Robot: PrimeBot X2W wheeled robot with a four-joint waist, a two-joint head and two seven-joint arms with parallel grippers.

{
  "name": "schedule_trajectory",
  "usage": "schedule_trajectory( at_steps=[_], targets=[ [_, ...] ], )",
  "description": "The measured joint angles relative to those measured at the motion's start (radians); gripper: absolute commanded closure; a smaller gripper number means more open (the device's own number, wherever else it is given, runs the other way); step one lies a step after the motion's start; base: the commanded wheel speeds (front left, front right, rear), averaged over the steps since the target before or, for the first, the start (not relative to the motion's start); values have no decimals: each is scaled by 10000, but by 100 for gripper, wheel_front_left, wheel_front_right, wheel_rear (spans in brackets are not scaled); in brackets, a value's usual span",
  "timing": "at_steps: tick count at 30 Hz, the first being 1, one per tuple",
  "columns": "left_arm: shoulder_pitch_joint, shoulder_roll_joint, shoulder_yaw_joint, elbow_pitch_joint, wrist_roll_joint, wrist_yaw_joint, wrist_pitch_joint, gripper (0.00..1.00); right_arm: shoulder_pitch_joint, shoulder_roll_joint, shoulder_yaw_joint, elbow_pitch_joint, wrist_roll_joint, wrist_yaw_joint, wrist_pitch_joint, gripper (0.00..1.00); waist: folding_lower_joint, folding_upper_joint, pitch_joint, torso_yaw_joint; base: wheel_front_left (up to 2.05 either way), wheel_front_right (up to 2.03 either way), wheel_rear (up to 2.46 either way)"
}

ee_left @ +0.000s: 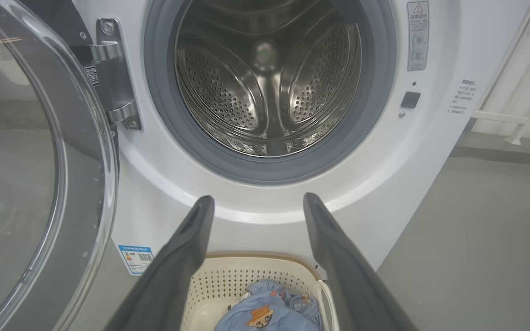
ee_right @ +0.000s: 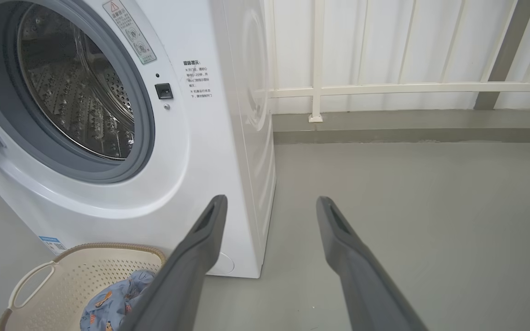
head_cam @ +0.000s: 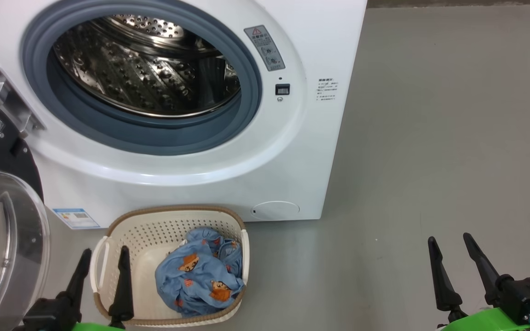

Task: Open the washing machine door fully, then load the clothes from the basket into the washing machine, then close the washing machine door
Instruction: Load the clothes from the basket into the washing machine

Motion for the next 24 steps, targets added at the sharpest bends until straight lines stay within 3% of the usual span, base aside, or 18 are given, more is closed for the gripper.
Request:
schedule_trajectory(
  at_steps=[11,24],
  targets=[
    [-186,0,-297,249,-65,-15,0,0,-126,0,94,21,-2,0,0,0,0,0,614,-75,0,0,0],
    [-1481,-6,-539,943,-353,-194,0,0,-951,-6,286,-165,0,0,0,0,0,0,1867,-249,0,0,0]
  ],
)
